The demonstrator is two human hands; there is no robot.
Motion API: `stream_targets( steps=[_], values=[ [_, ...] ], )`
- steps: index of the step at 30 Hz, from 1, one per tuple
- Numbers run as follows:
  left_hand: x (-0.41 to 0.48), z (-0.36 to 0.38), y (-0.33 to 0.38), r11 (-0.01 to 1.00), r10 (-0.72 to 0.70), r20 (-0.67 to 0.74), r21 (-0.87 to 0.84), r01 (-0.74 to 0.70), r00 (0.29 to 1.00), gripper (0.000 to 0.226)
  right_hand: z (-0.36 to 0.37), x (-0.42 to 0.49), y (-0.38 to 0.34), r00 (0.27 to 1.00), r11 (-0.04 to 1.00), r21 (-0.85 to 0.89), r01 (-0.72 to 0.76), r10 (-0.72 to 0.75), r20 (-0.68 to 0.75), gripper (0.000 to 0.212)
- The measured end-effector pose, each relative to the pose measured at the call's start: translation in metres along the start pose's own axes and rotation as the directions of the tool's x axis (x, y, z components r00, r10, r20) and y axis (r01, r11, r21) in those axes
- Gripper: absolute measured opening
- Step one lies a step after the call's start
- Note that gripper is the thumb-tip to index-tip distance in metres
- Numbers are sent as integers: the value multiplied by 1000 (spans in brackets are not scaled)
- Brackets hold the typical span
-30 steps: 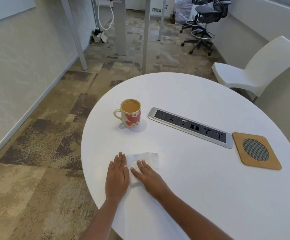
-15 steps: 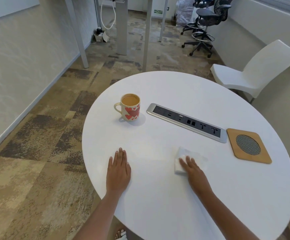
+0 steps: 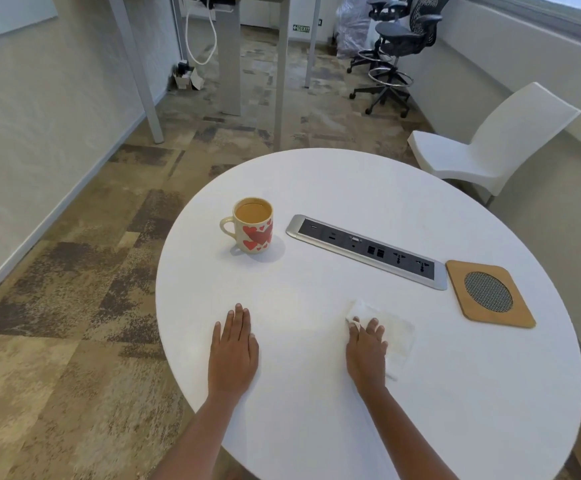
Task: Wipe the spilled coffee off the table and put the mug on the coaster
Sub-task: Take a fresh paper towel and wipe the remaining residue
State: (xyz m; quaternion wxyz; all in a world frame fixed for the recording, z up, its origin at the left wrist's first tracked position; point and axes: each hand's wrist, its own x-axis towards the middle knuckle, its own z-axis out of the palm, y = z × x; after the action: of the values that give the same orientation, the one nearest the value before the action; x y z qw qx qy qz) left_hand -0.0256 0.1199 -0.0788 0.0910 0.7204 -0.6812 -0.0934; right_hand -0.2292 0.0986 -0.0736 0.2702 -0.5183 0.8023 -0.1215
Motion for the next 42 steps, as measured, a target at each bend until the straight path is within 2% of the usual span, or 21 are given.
stream_targets(
  steps=[2,4,8,10,12,14,17,21,25,30,34,36,38,42],
  values=[
    [5,2,-4,1000,23,-6,8,-23,1000,51,7,-1,-13,1000,1000,17,12,-12,1,44],
    [9,3,-7,999,52,-17,4,-52,999,51,20,-5,-29,995,995,10,95,-95,43,43],
    [20,8,-17,996,84,-72,-5,-85,994,52,38,-15,-34,958,946,-169,275,-256,127,47],
    [25,9,-21,995,100,-76,-24,-102,992,51,34,-15,-25,944,936,-163,311,-283,171,54],
    [29,9,-23,992,116,-59,-32,-118,991,52,26,-14,-22,957,963,-94,253,-235,173,67],
    [33,8,-24,991,129,-34,-37,-131,991,52,22,-13,-24,990,993,-39,109,-105,99,77],
    [36,7,-25,989,131,-28,-60,-133,991,52,27,-14,-32,998,993,-105,-61,62,3,88],
    [37,5,-25,987,143,-7,-75,-143,990,51,37,-14,-43,989,985,-97,-139,133,-65,89],
    [39,5,-25,985,160,5,-66,-160,987,51,40,-12,-48,985,986,-76,-147,139,-101,79],
    [40,5,-26,983,175,6,-59,-175,984,51,41,-11,-39,993,994,-83,-72,64,-97,61],
    [39,5,-25,977,197,-12,-77,-198,980,75,40,-6,-23,994,987,-156,22,-39,-104,56],
    [39,4,-25,977,200,-45,-71,-203,979,77,39,-1,-19,992,981,-188,45,-65,-105,56],
    [42,4,-25,980,191,-43,-55,-193,981,75,36,9,-20,991,980,-193,49,-72,-115,55],
    [51,3,-33,991,128,-56,-35,-130,990,53,33,35,-40,988,993,-116,30,-47,-149,54]
  ],
)
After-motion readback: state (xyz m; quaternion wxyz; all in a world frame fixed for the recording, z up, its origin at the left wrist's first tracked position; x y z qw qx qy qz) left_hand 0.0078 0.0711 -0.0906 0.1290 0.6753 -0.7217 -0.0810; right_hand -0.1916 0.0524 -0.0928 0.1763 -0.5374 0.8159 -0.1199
